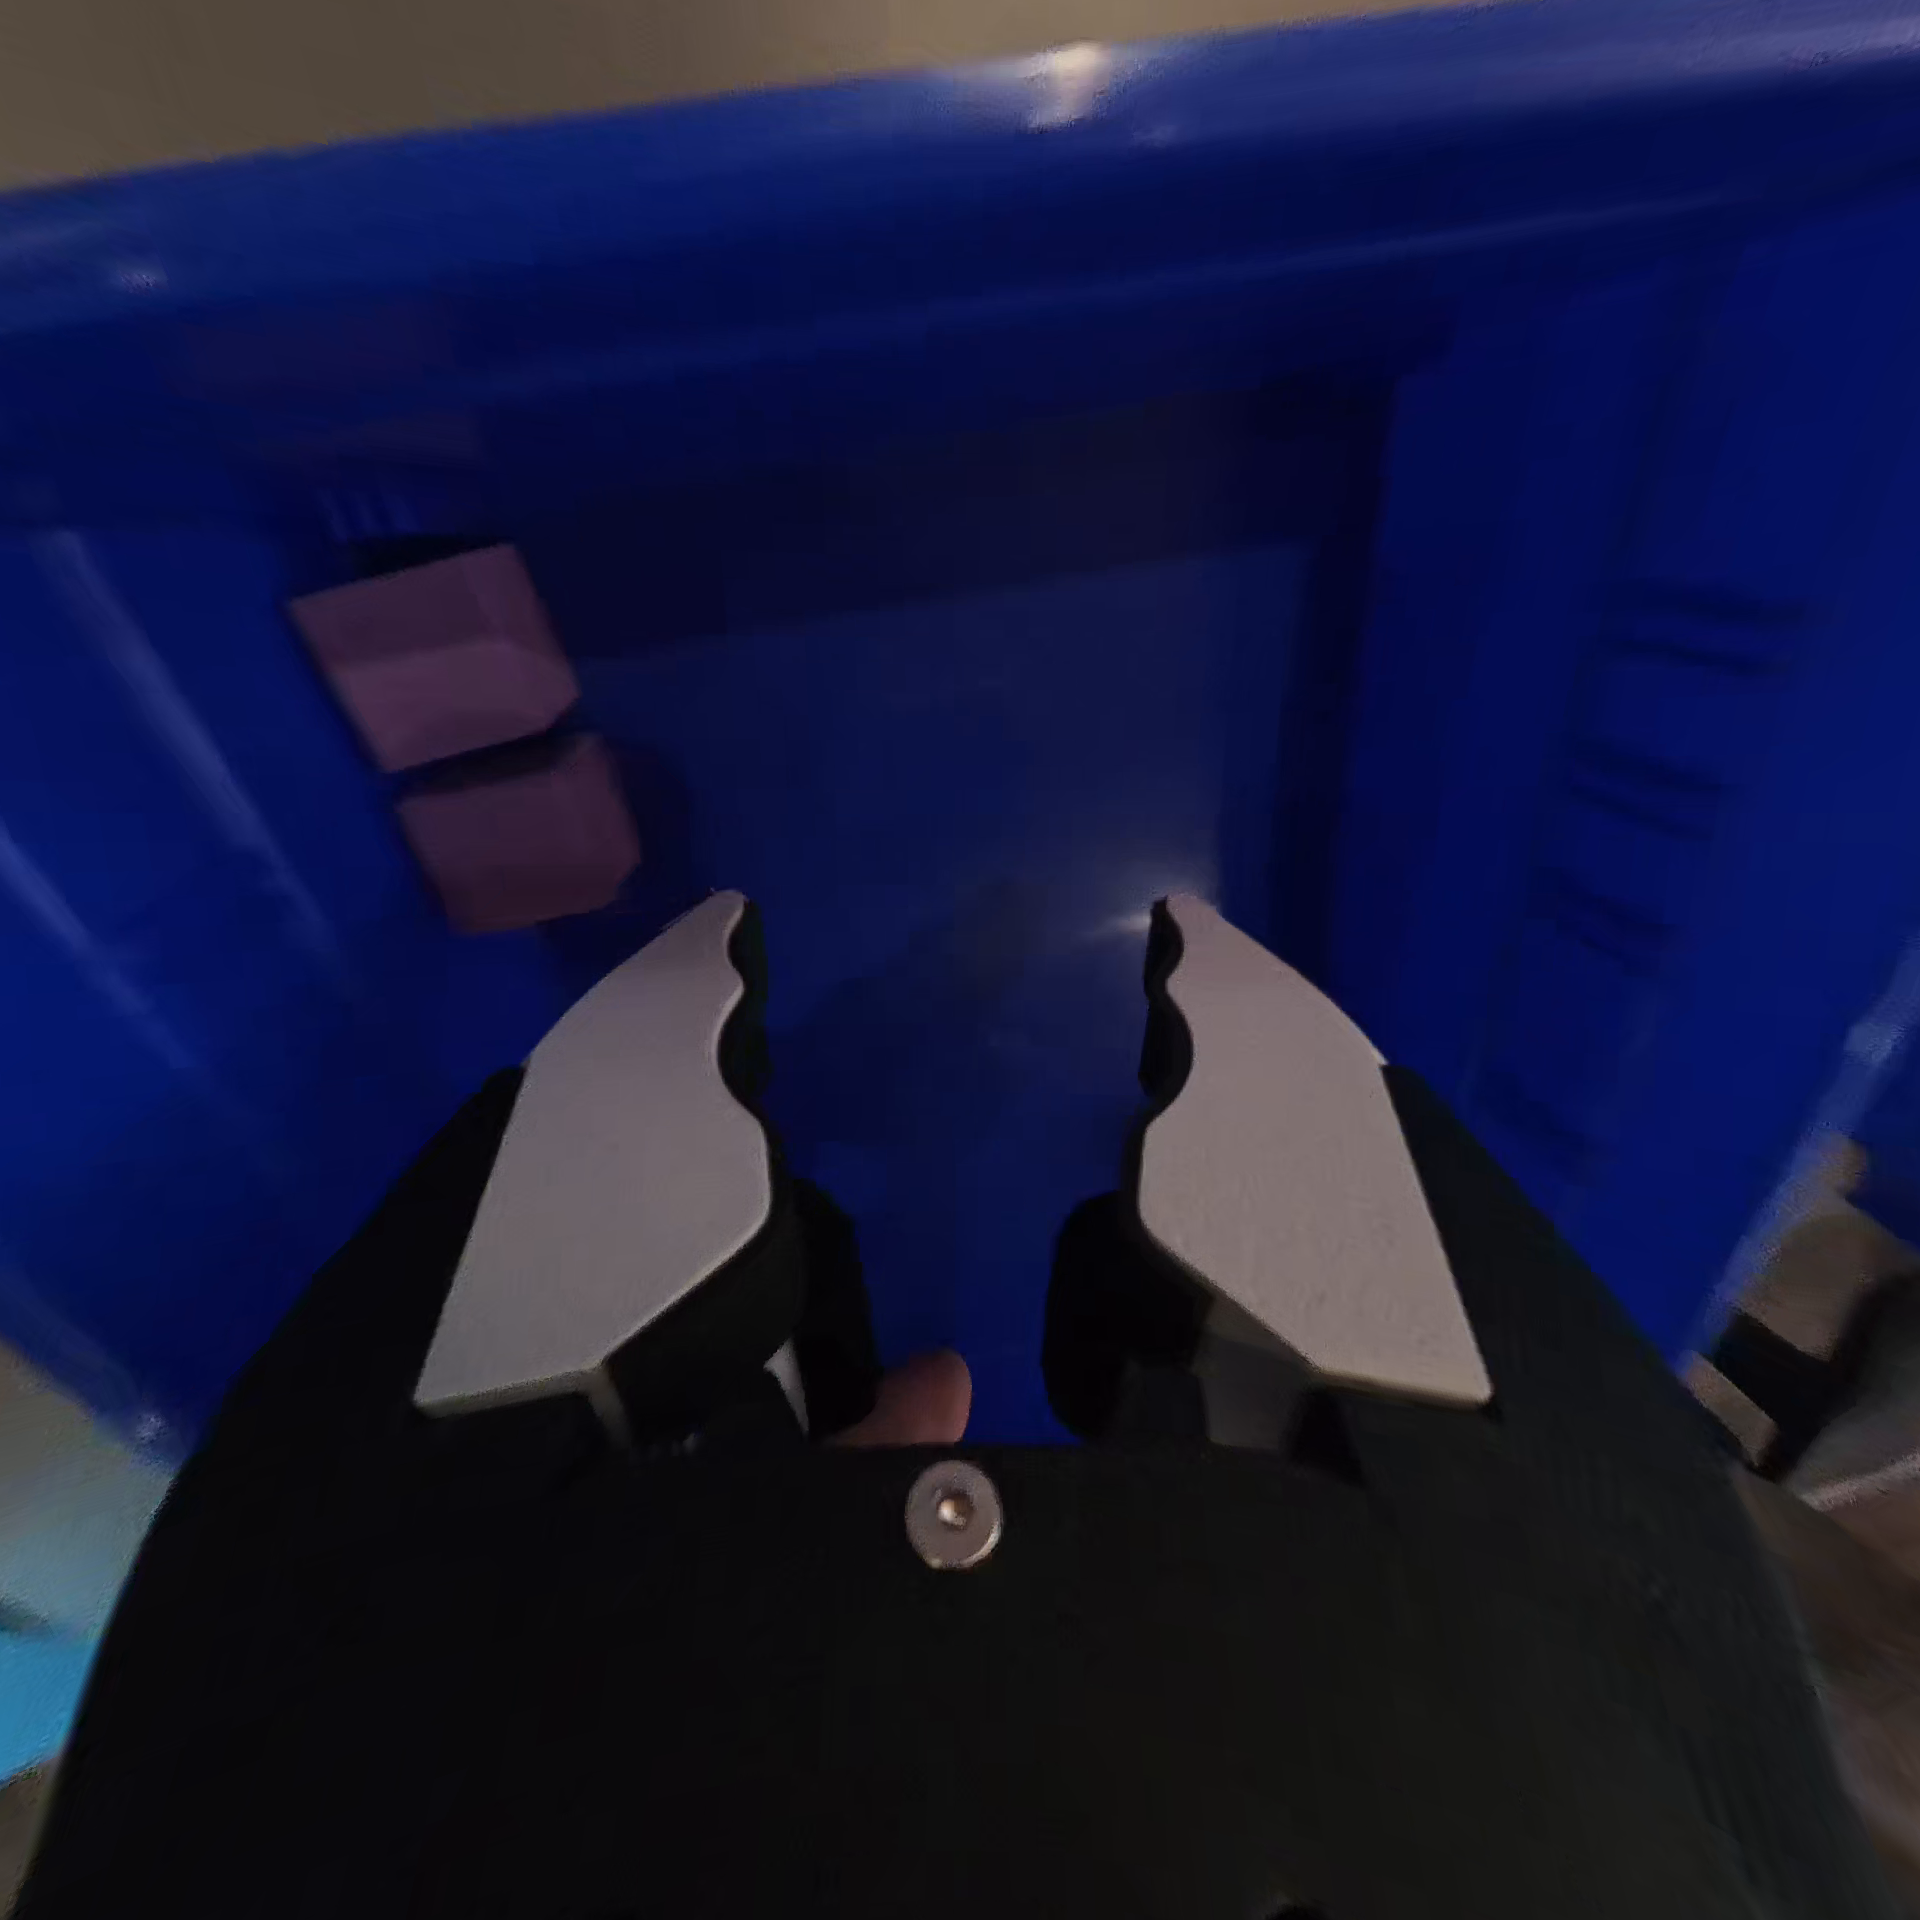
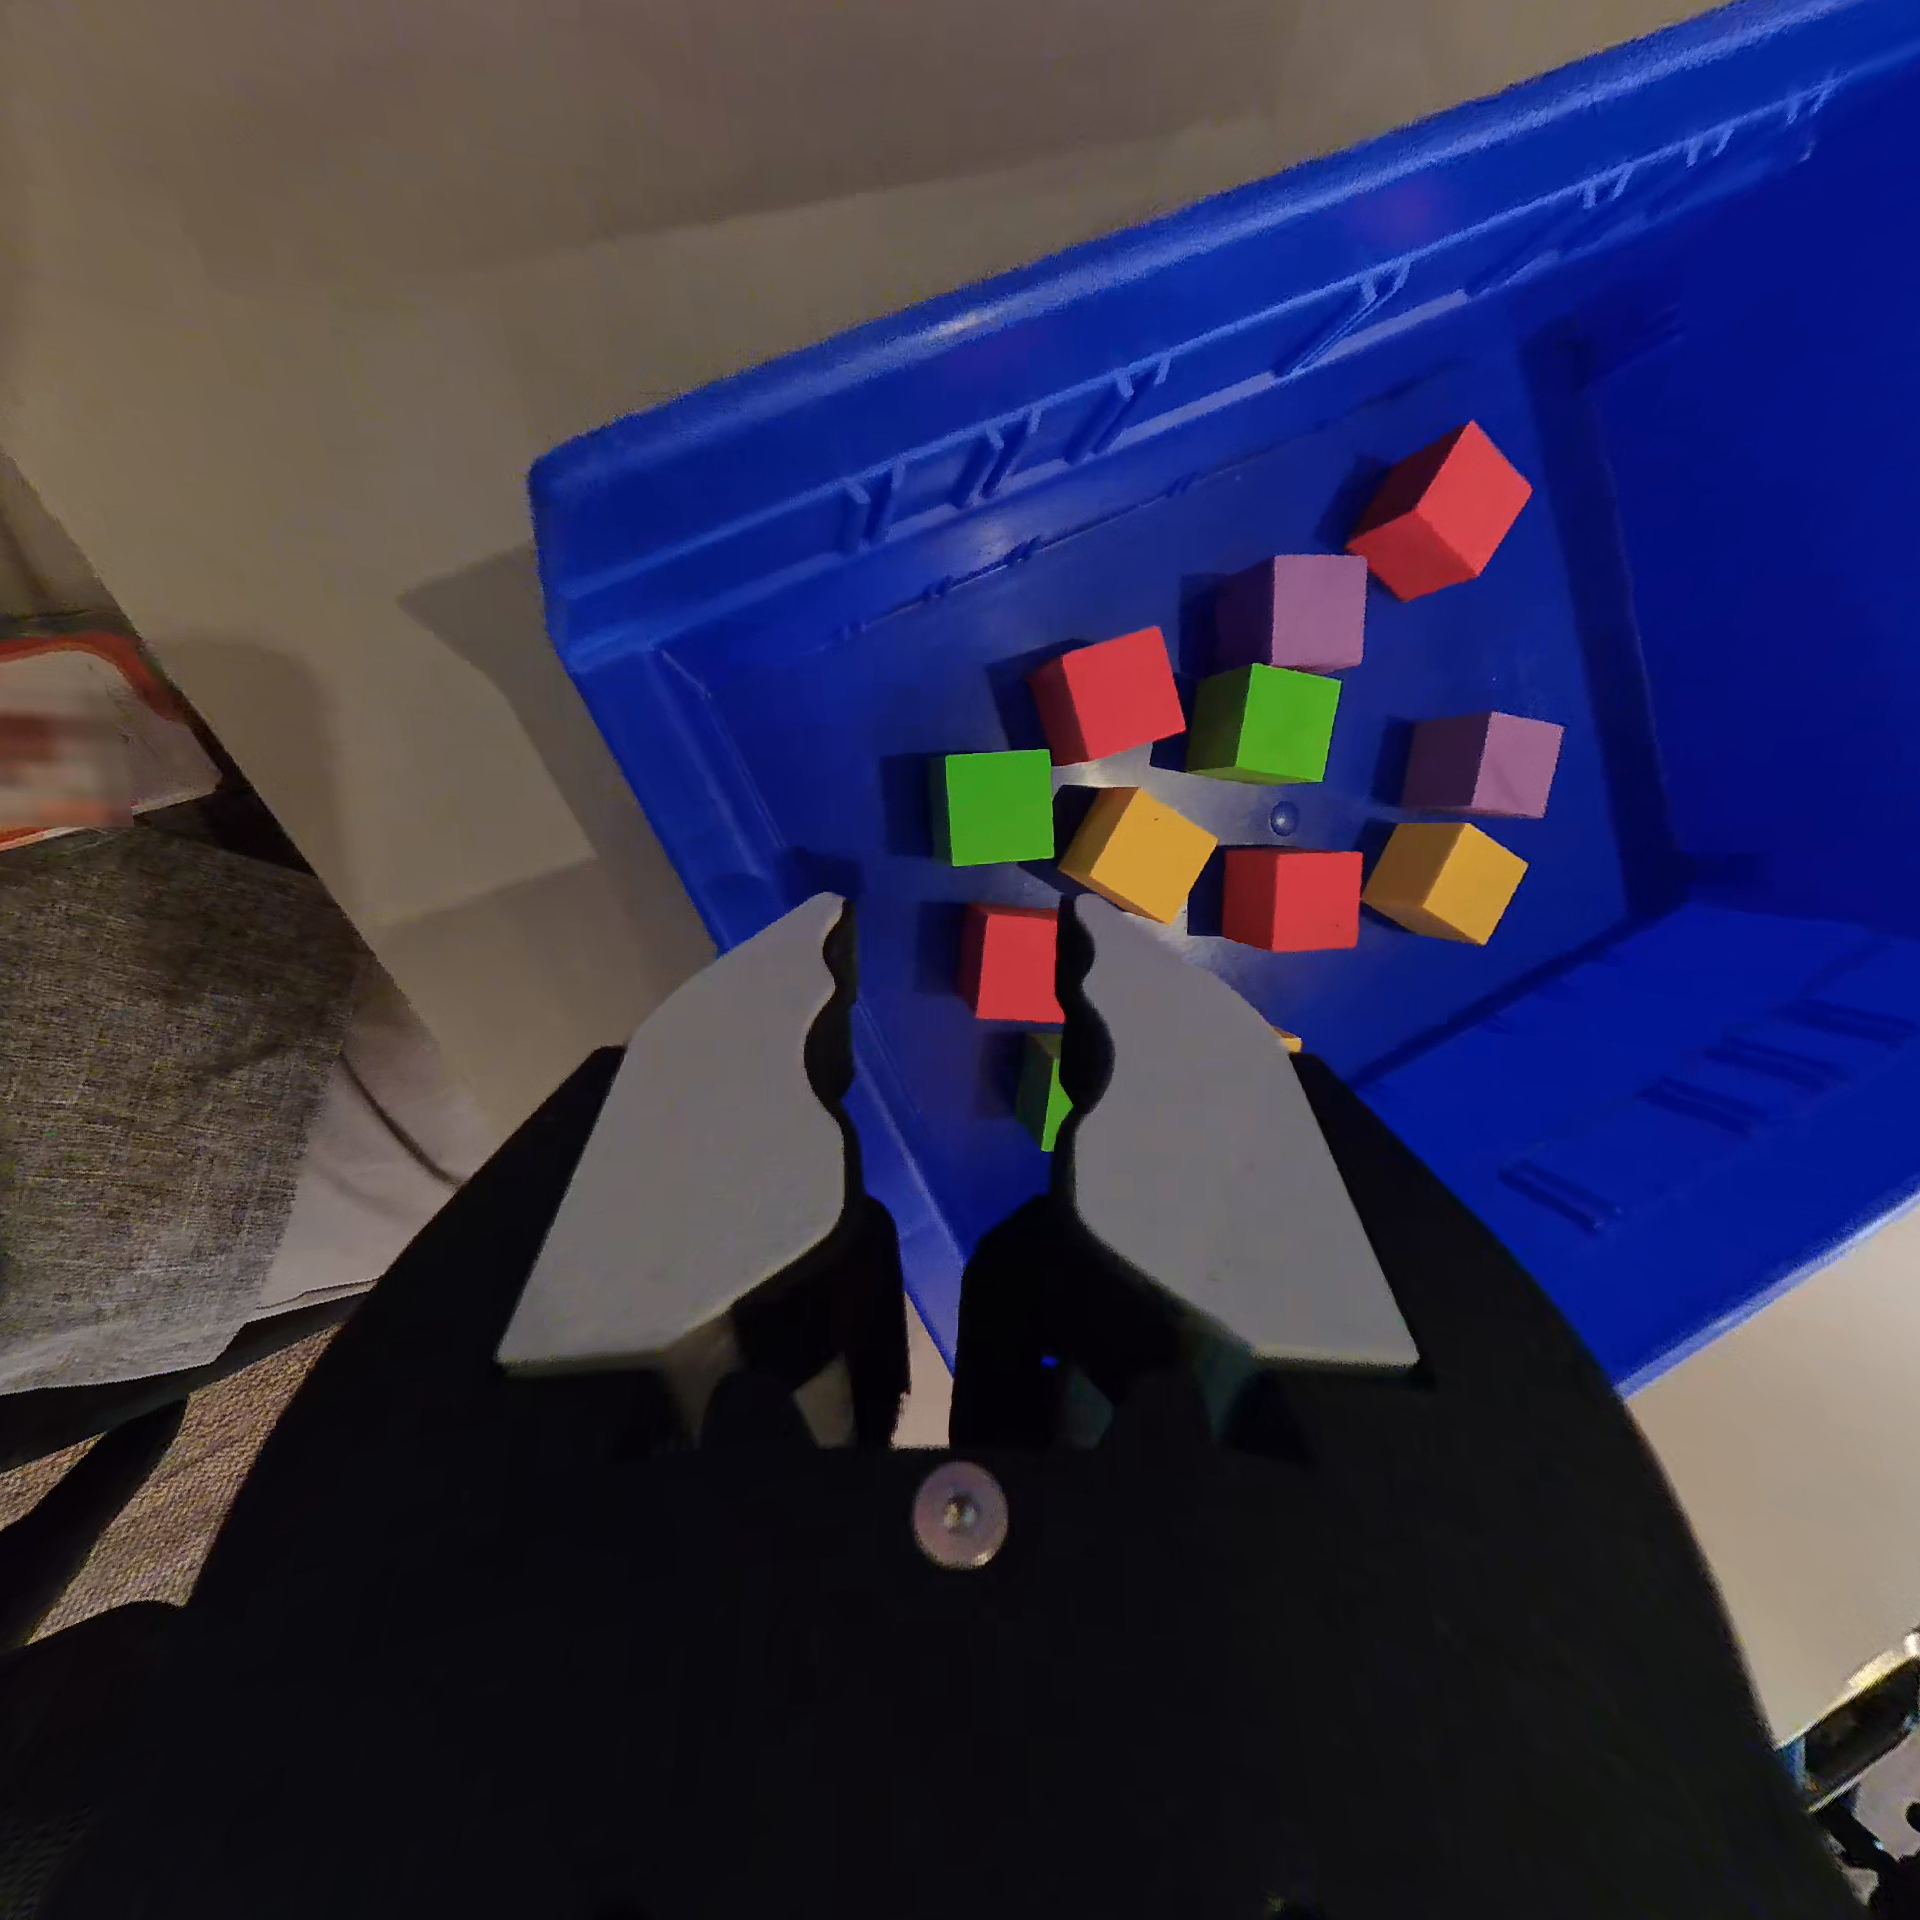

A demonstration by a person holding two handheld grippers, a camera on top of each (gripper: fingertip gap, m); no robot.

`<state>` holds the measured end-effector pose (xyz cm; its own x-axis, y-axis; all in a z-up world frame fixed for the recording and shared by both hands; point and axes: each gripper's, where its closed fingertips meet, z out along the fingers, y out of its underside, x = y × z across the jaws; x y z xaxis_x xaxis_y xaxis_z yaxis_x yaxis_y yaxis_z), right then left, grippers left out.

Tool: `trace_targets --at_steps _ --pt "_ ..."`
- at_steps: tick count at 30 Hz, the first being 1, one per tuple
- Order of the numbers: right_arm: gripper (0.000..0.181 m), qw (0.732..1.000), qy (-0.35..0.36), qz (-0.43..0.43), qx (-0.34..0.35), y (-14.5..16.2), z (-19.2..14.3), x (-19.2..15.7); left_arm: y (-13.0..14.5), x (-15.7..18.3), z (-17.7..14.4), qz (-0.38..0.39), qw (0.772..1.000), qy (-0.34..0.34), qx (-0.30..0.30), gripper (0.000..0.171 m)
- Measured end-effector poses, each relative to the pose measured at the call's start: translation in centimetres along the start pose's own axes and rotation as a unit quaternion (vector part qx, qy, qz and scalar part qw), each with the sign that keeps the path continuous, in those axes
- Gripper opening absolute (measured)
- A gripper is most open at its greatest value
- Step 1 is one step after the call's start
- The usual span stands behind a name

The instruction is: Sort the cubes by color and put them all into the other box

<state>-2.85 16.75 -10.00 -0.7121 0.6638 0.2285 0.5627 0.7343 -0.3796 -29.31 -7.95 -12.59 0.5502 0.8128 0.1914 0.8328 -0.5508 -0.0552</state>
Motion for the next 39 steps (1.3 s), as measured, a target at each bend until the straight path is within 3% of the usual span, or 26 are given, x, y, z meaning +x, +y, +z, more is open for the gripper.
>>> trace_targets --at_steps 1,3,9,29,32,39 --pt "0.037 1.000 0.001 0.000 0.001 0.0 -0.1 0.0 -0.4 0.5 -0.4 0.008 1.000 0.011 0.016 0.072" --pt "0.037 1.000 0.002 0.002 0.002 0.0 -0.2 0.1 -0.9 -0.6 -1.3 0.016 0.998 -0.039 0.040 0.069" --pt "0.037 1.000 -0.001 -0.002 -0.005 0.1 -0.1 -0.5 -0.7 -3.2 -1.2 0.006 0.994 -0.103 0.021 0.069" --pt "0.036 1.000 -0.005 -0.013 0.002 0.3 0.1 -1.3 -0.1 -5.7 1.0 -0.021 0.985 -0.174 -0.013 0.076" --pt "0.036 1.000 -0.005 -0.011 0.002 0.5 0.1 -1.2 0.2 -5.3 1.1 -0.014 0.985 -0.168 -0.027 0.081" --pt "0.036 1.000 -0.003 -0.013 0.003 0.2 0.2 -1.2 -0.3 -2.4 0.8 -0.016 0.998 -0.062 -0.008 0.079"
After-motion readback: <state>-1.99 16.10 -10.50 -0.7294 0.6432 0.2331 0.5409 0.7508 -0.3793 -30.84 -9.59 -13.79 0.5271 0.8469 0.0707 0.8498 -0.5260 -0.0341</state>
